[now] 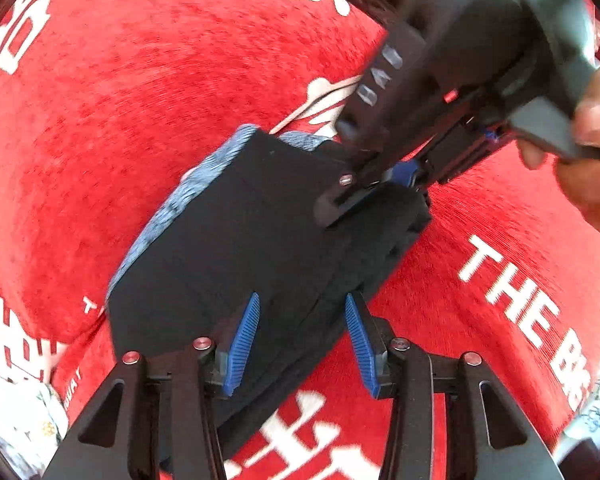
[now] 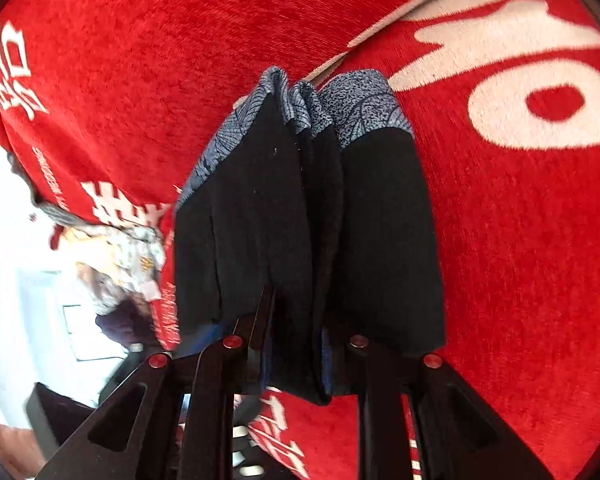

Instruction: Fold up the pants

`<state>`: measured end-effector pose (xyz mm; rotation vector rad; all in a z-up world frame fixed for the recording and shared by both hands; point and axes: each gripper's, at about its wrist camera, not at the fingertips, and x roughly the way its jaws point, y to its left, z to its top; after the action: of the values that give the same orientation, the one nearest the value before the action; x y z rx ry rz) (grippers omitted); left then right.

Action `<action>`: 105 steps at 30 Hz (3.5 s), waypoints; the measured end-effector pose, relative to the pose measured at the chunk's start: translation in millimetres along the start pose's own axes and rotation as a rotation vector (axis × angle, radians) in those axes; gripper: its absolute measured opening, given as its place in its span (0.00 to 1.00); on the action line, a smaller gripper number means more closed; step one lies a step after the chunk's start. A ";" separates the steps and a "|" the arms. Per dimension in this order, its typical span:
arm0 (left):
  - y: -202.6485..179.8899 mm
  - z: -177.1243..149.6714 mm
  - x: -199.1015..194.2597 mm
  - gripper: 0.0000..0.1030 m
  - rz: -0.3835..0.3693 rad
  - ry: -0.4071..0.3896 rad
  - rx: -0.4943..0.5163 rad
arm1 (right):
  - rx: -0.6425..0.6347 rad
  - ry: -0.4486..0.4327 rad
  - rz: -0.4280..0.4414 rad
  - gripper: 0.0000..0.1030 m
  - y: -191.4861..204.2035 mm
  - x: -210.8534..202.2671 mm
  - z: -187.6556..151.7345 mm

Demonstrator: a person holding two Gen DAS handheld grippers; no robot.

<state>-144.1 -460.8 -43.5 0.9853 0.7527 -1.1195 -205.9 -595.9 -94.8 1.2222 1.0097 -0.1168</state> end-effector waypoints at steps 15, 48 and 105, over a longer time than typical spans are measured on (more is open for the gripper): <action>181.1 -69.5 11.1 0.64 0.137 0.194 -0.565 | -0.132 -0.150 -0.358 0.28 69.8 -41.3 -32.3; 214.1 -87.9 71.6 0.92 -0.056 0.326 -0.775 | -0.239 -0.053 -0.493 0.38 78.0 13.4 -23.5; 200.8 -94.0 136.6 1.00 -0.557 0.317 -0.801 | -0.074 0.127 -0.125 0.93 -9.1 20.7 46.2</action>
<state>85.8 -400.7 -150.0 0.2593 1.6436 -0.9804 -172.3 -628.4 -116.3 1.1098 1.1917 -0.0989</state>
